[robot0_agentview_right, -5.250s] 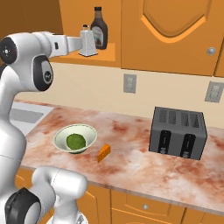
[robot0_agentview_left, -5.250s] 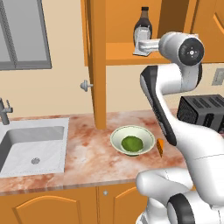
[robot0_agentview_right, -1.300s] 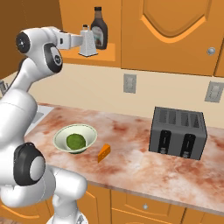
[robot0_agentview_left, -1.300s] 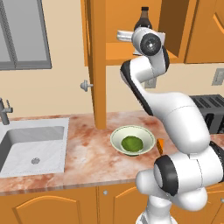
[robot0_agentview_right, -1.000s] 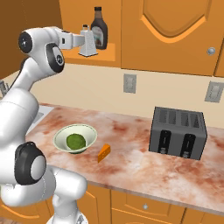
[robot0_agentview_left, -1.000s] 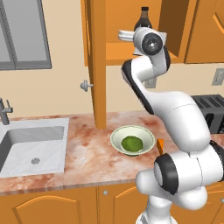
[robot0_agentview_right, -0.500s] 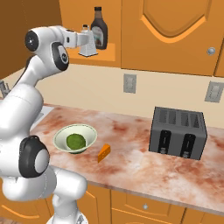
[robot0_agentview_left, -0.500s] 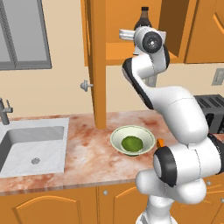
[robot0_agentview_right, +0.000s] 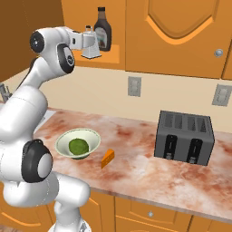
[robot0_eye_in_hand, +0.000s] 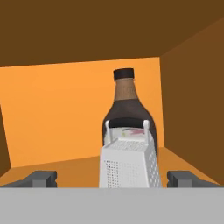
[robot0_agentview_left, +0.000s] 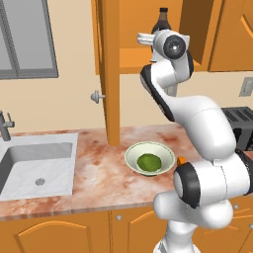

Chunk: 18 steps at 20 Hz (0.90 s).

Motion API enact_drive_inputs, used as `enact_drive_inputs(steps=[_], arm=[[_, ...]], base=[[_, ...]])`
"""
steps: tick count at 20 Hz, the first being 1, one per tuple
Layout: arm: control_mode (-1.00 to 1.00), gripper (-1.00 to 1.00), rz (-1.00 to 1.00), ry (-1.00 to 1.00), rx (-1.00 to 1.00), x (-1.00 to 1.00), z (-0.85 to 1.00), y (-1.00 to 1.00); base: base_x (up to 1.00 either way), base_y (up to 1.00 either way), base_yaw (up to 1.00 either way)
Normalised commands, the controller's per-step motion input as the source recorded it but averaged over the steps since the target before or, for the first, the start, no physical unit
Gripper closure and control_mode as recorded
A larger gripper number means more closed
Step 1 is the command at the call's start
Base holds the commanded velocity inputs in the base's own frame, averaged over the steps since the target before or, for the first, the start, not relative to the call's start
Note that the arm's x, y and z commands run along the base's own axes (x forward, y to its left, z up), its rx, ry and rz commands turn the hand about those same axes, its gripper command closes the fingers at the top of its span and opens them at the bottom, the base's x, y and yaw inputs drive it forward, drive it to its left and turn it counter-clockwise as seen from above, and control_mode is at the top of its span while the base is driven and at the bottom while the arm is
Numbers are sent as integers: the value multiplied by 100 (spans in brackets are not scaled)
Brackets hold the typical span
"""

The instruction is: Pick the cheese from the fridge and the cheese grater from the cabinet and place them next to the salad bowl.

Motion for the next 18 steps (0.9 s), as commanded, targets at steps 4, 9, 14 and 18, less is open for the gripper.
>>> enact_drive_inputs(steps=[4,9,14,18], arm=[[-100,-100,0,0,0,7,0,-3],[-100,-100,0,0,0,6,0,-1],[-100,-100,0,0,0,4,0,-3],[-100,-100,0,0,0,10,0,-6]], base=[[0,0,0],[0,0,0],[0,0,0],[0,0,0]])
